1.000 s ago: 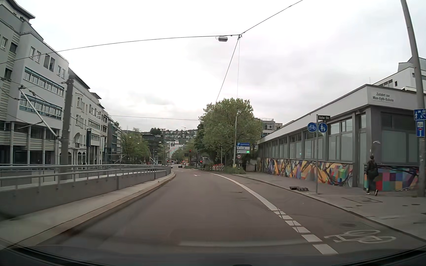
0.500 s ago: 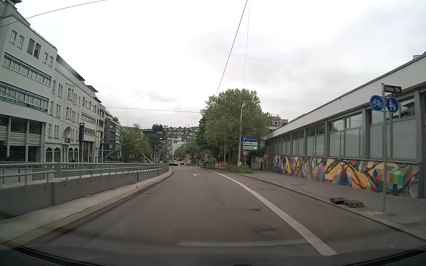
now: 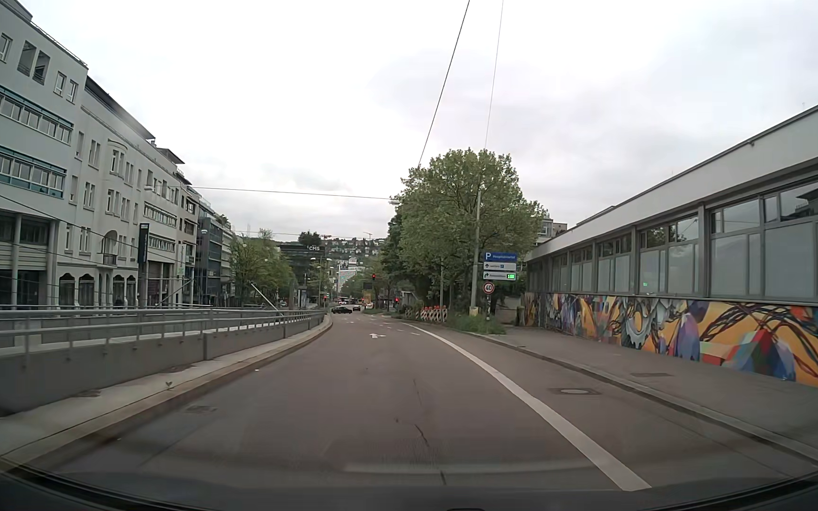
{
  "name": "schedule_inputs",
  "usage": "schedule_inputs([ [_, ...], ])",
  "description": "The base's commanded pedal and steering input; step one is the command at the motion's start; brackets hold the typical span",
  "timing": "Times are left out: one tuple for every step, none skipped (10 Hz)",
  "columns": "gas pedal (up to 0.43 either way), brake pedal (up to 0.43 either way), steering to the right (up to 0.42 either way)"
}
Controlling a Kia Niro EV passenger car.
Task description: Follow the waypoints while adhering to traffic rules and regulations
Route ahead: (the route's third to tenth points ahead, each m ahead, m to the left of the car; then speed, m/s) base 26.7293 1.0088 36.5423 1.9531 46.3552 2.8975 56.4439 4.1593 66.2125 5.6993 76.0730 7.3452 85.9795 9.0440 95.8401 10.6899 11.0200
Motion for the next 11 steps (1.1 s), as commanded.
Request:
schedule_inputs([
  [0.028, 0.0, -0.013],
  [0.028, 0.0, -0.014],
  [0.028, 0.0, -0.014],
  [0.028, 0.0, -0.012],
  [0.028, 0.0, -0.014],
  [0.028, 0.0, -0.014],
  [0.02, 0.0, -0.013],
  [0.02, 0.0, -0.011],
  [0.008, 0.0, -0.007],
  [0.0, 0.0, -0.004],
  [0.0, 0.0, -0.004],
])
